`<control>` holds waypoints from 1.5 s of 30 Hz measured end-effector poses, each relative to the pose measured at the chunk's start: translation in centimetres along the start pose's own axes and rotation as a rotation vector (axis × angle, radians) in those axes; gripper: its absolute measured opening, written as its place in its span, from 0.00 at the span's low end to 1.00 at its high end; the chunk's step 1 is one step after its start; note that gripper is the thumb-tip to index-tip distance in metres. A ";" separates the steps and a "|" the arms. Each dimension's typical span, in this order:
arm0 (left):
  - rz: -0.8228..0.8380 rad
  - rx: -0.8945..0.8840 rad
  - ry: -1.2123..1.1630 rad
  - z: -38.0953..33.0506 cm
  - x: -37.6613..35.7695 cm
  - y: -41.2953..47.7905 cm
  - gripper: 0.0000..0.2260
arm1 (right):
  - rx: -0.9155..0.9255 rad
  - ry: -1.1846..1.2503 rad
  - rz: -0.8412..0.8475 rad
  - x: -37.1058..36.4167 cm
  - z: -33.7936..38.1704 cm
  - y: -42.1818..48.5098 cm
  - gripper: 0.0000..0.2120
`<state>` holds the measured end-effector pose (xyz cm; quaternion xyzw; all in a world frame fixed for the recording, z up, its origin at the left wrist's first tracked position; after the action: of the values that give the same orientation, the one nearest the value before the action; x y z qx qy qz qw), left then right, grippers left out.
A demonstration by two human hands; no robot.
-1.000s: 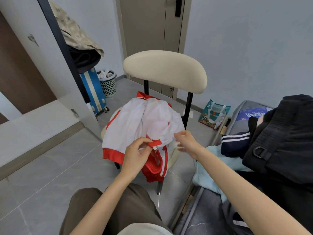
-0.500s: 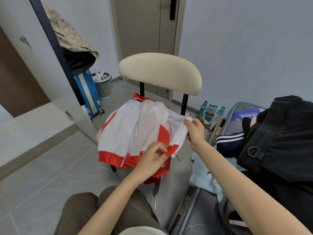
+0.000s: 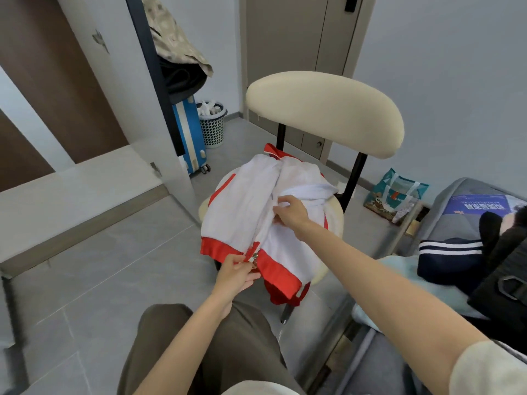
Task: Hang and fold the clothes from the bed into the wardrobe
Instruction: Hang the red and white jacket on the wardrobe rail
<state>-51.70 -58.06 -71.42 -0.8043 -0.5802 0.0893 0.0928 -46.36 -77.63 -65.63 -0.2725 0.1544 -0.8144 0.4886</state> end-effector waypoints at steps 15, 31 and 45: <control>-0.225 -0.105 0.047 4.4 3.1 3.7 0.07 | 0.009 -0.003 0.156 -3.6 -6.8 -4.2 0.09; -0.276 0.047 -0.168 7.2 4.8 4.1 0.05 | -0.115 0.064 0.120 -5.7 -12.6 -4.5 0.09; -0.040 -0.035 -0.264 5.5 2.6 0.2 0.08 | -0.382 0.244 0.345 -8.0 -15.7 -6.4 0.15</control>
<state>-52.04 -55.37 -76.84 -0.7753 -0.6047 0.1825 0.0032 -57.26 -67.76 -77.25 -0.2292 0.4071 -0.7020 0.5376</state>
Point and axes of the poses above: each hand's wrist, its own y-axis towards the middle knuckle, its own x-axis out of the back of the hand, z = x × y, the point moved 8 cm from there along y, towards the middle knuckle, and after that the axes turned 14 degrees about -x, right-handed, at the moved point
